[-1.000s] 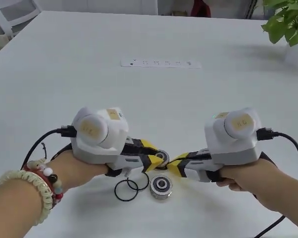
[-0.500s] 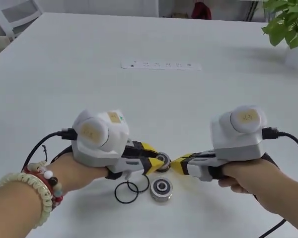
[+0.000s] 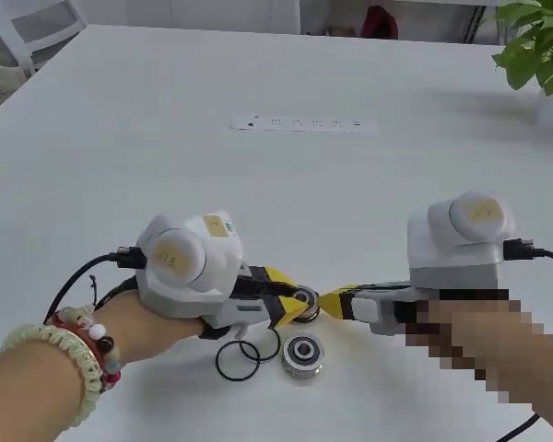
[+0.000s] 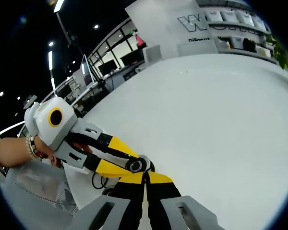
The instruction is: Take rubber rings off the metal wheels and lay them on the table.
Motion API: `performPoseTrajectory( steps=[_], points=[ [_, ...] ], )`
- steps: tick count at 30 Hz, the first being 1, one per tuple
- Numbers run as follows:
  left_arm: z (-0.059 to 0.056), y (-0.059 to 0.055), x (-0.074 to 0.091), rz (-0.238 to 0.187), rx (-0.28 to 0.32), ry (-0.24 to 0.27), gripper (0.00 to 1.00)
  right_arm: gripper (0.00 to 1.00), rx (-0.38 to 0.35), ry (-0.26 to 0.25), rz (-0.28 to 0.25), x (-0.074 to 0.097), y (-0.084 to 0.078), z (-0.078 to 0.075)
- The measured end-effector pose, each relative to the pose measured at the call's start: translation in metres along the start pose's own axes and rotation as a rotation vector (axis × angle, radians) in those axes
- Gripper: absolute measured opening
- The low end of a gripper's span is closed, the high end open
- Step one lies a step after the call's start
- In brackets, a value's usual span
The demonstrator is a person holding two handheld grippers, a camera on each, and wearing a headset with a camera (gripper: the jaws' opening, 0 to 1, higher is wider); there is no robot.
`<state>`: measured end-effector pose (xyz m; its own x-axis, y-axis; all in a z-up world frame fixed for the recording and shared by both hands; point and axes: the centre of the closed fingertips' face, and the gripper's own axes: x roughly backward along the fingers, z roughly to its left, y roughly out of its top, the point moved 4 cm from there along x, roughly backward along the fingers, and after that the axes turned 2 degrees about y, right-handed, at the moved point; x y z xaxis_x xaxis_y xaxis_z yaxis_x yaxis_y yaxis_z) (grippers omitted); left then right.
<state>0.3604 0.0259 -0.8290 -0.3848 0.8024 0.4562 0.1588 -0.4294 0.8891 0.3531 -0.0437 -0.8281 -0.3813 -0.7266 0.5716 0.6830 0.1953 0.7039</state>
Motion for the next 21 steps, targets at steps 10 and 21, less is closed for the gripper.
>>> performPoseTrajectory(
  steps=[10, 21],
  points=[
    [-0.0002, -0.0002, 0.0004, 0.002, -0.005, 0.003, 0.13, 0.00, 0.020, -0.004, 0.000, -0.0001, 0.0037, 0.0056],
    [0.0002, -0.0006, 0.0008, -0.003, -0.003, 0.001, 0.13, 0.00, 0.042, -0.002, 0.002, -0.0007, 0.0065, 0.0074]
  ],
)
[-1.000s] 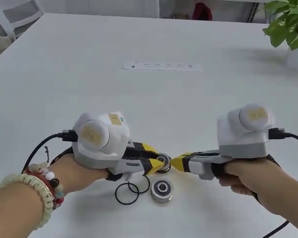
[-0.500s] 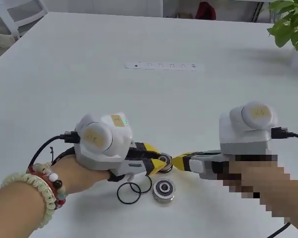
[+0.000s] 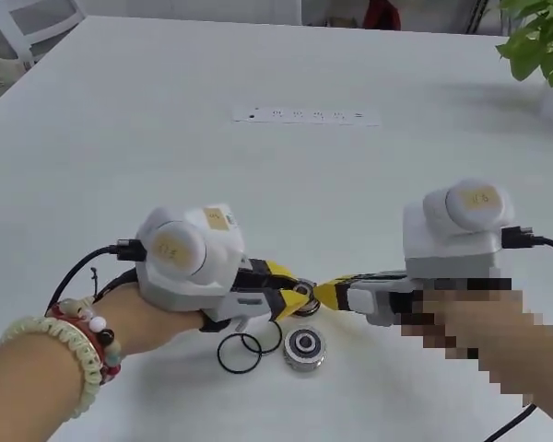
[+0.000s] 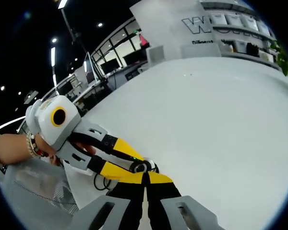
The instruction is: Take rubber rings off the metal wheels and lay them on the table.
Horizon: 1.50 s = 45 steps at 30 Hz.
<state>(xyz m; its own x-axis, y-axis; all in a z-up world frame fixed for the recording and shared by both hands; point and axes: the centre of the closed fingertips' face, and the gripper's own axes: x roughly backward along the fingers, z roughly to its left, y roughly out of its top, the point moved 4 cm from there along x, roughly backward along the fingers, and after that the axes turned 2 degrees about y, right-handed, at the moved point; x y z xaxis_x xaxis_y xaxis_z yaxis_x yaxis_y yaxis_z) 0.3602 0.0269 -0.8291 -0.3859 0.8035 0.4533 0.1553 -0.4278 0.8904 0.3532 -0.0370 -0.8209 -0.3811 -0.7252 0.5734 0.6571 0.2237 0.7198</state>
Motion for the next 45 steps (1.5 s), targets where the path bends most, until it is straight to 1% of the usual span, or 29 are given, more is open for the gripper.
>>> performPoseTrajectory(
  steps=[8, 13, 18, 20, 23, 27, 28, 29, 31, 34, 37, 40, 41, 45],
  points=[
    [0.000, 0.000, 0.000, -0.001, -0.002, -0.001, 0.13, 0.00, 0.007, 0.001, -0.003, 0.000, 0.002, 0.001],
    [0.000, 0.000, 0.000, 0.000, -0.009, -0.003, 0.13, 0.00, 0.016, 0.010, -0.008, -0.001, 0.003, 0.003],
    [0.000, 0.000, 0.000, 0.001, -0.011, -0.004, 0.13, 0.00, 0.023, 0.031, -0.025, -0.002, 0.007, 0.010],
    [0.001, 0.000, 0.000, 0.000, -0.008, -0.005, 0.13, 0.00, 0.047, 0.019, -0.014, -0.003, 0.005, 0.010],
    [0.001, 0.000, 0.000, 0.000, -0.005, -0.008, 0.13, 0.00, 0.065, 0.024, -0.012, -0.002, 0.006, 0.010],
    [0.001, 0.000, 0.000, 0.000, -0.002, -0.009, 0.13, 0.00, 0.051, 0.042, -0.021, -0.001, 0.007, 0.010],
    [0.002, 0.000, 0.000, 0.000, -0.002, -0.008, 0.13, 0.00, 0.034, 0.055, -0.027, 0.000, 0.008, 0.011],
    [0.002, -0.001, 0.000, -0.001, -0.001, -0.005, 0.13, 0.00, 0.030, 0.052, -0.030, 0.000, 0.009, 0.011],
    [0.003, -0.001, 0.001, -0.001, -0.001, -0.004, 0.13, 0.00, 0.035, 0.052, -0.029, -0.001, 0.009, 0.013],
    [0.003, -0.001, 0.001, 0.000, -0.001, -0.003, 0.13, 0.00, 0.063, 0.058, -0.027, -0.001, 0.009, 0.016],
    [0.003, -0.001, 0.001, 0.000, 0.000, -0.002, 0.13, 0.00, 0.053, 0.064, -0.032, -0.001, 0.009, 0.016],
    [0.003, -0.001, 0.001, 0.000, 0.001, -0.002, 0.13, 0.00, 0.043, 0.055, -0.036, 0.000, 0.009, 0.013],
    [0.003, -0.001, 0.001, 0.002, 0.002, 0.000, 0.13, 0.00, 0.044, 0.033, -0.034, 0.000, 0.008, 0.010],
    [0.003, 0.000, 0.001, 0.009, 0.007, 0.005, 0.13, 0.00, 0.066, -0.010, -0.011, -0.002, 0.003, 0.004]
  ],
)
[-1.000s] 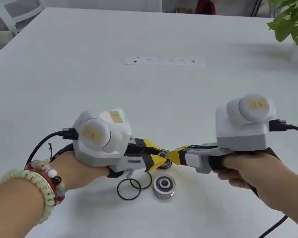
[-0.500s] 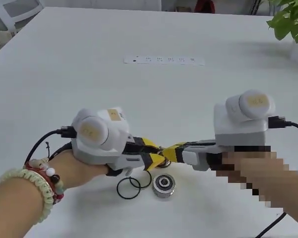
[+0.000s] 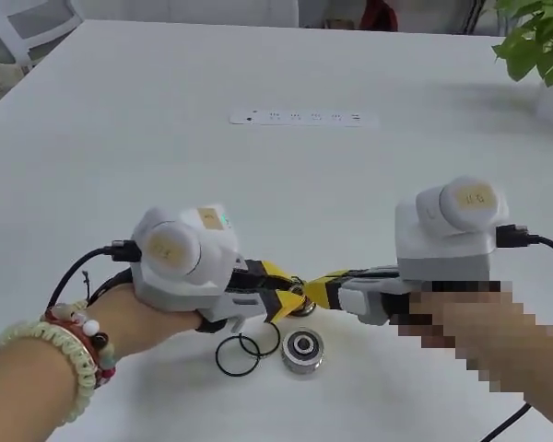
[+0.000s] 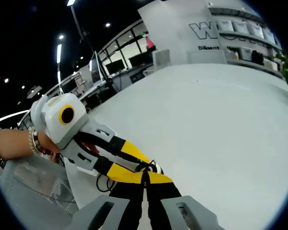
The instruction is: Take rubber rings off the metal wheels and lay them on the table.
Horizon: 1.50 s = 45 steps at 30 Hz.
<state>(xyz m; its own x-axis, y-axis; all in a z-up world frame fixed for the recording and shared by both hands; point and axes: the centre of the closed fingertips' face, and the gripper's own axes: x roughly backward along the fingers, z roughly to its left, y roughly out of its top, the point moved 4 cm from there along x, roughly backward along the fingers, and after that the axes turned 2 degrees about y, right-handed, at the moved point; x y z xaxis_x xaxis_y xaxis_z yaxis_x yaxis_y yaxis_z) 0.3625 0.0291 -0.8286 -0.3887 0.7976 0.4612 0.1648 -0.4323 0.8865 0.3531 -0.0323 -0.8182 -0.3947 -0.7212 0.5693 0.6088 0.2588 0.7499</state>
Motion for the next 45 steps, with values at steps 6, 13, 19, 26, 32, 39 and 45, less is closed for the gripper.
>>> performPoseTrajectory(
  steps=[6, 13, 19, 26, 32, 39, 45],
  points=[
    [-0.001, 0.002, -0.001, 0.038, -0.019, 0.005, 0.14, 0.00, -0.021, 0.002, -0.006, 0.001, -0.001, -0.004],
    [0.000, 0.005, 0.001, 0.069, 0.009, -0.003, 0.14, 0.00, -0.024, 0.003, -0.009, 0.001, 0.000, -0.003],
    [-0.004, 0.017, 0.005, 0.057, 0.014, -0.017, 0.17, 0.00, -0.039, 0.004, -0.017, 0.002, 0.002, -0.003],
    [-0.006, 0.033, 0.012, 0.024, -0.010, -0.021, 0.31, 0.00, -0.070, 0.012, -0.047, 0.005, 0.008, -0.002],
    [-0.008, 0.052, 0.020, -0.023, -0.036, -0.019, 0.38, 0.00, -0.081, 0.012, -0.058, 0.007, 0.010, -0.002],
    [-0.014, 0.063, 0.028, -0.030, -0.059, -0.047, 0.47, 0.00, -0.136, 0.026, -0.091, 0.009, 0.013, -0.002],
    [-0.013, 0.087, 0.052, -0.090, -0.093, -0.027, 0.65, 0.00, -0.177, 0.030, -0.145, 0.015, 0.024, -0.004]
  ],
)
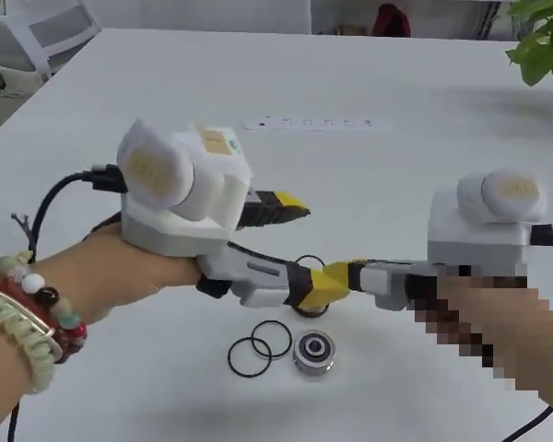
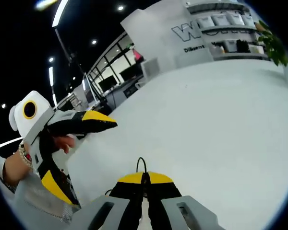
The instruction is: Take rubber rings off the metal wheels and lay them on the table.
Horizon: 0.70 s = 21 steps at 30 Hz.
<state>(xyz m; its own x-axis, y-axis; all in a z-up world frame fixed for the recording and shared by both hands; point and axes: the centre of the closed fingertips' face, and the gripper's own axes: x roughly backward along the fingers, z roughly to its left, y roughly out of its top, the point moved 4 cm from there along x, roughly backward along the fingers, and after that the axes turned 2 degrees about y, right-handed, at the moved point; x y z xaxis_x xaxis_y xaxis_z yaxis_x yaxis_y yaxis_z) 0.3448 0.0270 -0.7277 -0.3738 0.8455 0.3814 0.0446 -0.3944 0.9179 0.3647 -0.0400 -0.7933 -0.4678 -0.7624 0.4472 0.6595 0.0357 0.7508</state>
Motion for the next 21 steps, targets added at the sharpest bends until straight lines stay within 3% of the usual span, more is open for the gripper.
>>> performPoseTrajectory(
  steps=[6, 9, 14, 21],
  points=[
    [0.003, 0.017, 0.035, -0.023, -0.016, 0.034, 0.69, 0.00, -0.027, -0.001, -0.052, 0.006, 0.010, 0.002],
    [0.003, 0.021, 0.056, -0.025, -0.030, 0.081, 0.72, 0.00, -0.040, 0.005, -0.070, 0.007, 0.014, 0.002],
    [-0.005, 0.019, 0.086, -0.042, 0.001, 0.126, 0.76, 0.00, -0.050, 0.015, -0.096, 0.010, 0.019, 0.005],
    [-0.019, 0.009, 0.113, 0.006, 0.006, 0.196, 0.81, 0.00, -0.057, 0.038, -0.115, 0.012, 0.023, 0.012]
  ],
)
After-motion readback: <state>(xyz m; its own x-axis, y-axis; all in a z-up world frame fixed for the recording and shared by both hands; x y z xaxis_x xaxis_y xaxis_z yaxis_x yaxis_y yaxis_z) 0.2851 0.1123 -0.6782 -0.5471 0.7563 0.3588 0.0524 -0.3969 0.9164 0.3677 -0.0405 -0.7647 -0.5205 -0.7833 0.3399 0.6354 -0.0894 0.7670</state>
